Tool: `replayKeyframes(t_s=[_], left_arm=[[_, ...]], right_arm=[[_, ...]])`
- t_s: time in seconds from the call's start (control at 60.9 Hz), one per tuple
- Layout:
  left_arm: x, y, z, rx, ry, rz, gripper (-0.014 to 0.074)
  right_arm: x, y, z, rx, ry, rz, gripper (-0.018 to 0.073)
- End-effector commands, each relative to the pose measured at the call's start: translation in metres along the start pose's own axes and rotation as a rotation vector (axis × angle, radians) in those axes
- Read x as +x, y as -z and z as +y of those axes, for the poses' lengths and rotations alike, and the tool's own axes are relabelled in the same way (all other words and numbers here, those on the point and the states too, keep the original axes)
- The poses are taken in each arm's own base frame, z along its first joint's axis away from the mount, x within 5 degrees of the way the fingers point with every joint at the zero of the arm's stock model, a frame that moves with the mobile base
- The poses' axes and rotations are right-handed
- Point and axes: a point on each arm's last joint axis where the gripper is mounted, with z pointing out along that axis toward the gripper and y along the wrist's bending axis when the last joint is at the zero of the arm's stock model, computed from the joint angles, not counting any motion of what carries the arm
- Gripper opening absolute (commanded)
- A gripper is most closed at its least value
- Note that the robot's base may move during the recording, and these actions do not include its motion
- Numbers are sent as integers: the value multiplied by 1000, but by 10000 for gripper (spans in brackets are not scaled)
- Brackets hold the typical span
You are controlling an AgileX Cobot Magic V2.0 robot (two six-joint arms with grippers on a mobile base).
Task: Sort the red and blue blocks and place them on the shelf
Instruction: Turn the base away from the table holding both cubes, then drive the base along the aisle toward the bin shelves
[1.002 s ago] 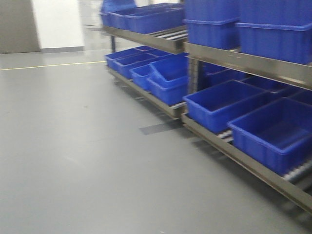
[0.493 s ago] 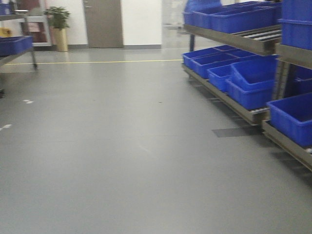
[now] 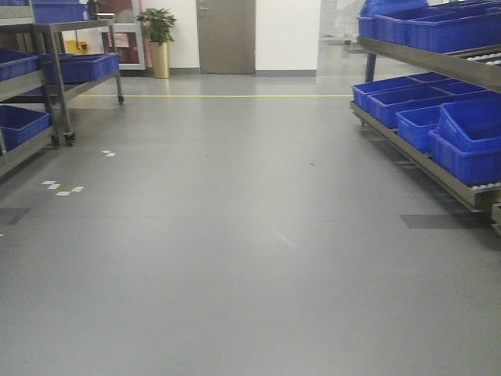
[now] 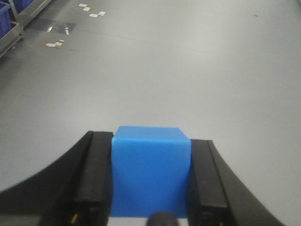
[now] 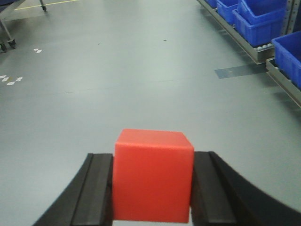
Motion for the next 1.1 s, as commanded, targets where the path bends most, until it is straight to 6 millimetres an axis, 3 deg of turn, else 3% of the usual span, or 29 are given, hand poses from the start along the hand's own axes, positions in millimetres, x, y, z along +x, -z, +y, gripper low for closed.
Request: replayKeyframes(t_s=[0.0,1.084], left_arm=[[-15,4,-4,37,-11,-93,122],[-15,4,-4,37,-11,-93,122]], right_arm=[[-16,2,4,-23,19,-106,52],[-16,2,4,-23,19,-106,52]])
